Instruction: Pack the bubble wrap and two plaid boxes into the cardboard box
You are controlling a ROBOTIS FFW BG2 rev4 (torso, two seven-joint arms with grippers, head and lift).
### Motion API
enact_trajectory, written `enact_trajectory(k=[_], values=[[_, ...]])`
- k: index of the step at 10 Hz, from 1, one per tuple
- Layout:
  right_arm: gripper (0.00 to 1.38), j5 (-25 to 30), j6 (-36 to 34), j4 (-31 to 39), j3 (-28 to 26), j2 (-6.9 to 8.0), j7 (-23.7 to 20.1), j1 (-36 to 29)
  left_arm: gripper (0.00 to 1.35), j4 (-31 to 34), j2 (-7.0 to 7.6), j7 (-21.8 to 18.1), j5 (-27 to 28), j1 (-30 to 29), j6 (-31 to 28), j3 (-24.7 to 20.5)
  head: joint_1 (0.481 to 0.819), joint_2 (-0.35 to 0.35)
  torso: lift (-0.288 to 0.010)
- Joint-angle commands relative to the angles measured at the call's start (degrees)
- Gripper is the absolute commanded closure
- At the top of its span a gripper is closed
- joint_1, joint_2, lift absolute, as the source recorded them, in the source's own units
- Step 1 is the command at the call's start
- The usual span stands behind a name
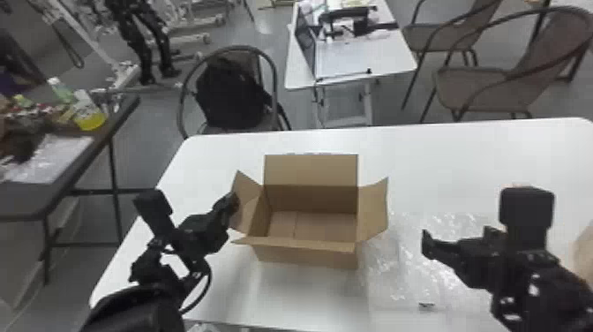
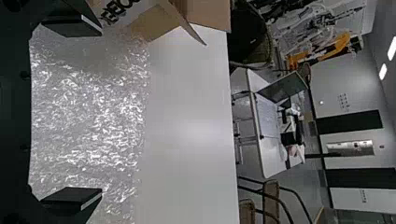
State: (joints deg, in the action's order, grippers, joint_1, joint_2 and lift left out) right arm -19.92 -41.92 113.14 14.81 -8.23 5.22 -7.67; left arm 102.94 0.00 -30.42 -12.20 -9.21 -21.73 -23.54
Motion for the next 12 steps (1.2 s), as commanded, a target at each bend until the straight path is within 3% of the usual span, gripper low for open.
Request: enact_trajectory(k=[1, 2, 4, 5, 10, 12], values=[[0.14, 0.06, -10.91, 1.38, 1.01, 1.99, 2.07, 4.33, 1.21, -0.28, -0.15, -0.08, -0.01, 0.43, -0.15, 0.51, 0.695, 0.272, -0.087], [0.16, -0.99, -13.28, 0.06, 1.19, 2.6, 2.78, 5.57, 1.21, -0.37, -0.15, -0.08, -0.01, 0.6, -0.24, 0.78, 0.695, 0.277, -0.087], [0.16, -1.7, -15.12, -2.93, 1.1, 2.43, 4.09, 6.44, 1.21, -0.46, -0.15, -0.17, -0.19, 0.6, -0.24, 0.86, 0.695, 0.284, -0.087], [0.16, -3.46, -15.39, -5.22, 0.75, 2.34, 6.99, 6.88, 1.21, -0.46, -0.15, -0.17, -0.28, 0.6, -0.15, 0.78, 0.695, 0.28, -0.087], [0.16, -8.55, -14.25, -17.61, 0.57, 2.78, 7.17, 11.45, 1.21, -0.81, -0.15, -0.17, -0.54, 0.87, 0.2, 1.13, 0.695, 0.268, -0.087], [0.16, -8.91, -14.86, -18.49, 0.57, 2.78, 7.17, 12.16, 1.21, -0.89, -0.15, -0.17, -0.63, 0.95, 0.2, 1.3, 0.695, 0.267, -0.087]])
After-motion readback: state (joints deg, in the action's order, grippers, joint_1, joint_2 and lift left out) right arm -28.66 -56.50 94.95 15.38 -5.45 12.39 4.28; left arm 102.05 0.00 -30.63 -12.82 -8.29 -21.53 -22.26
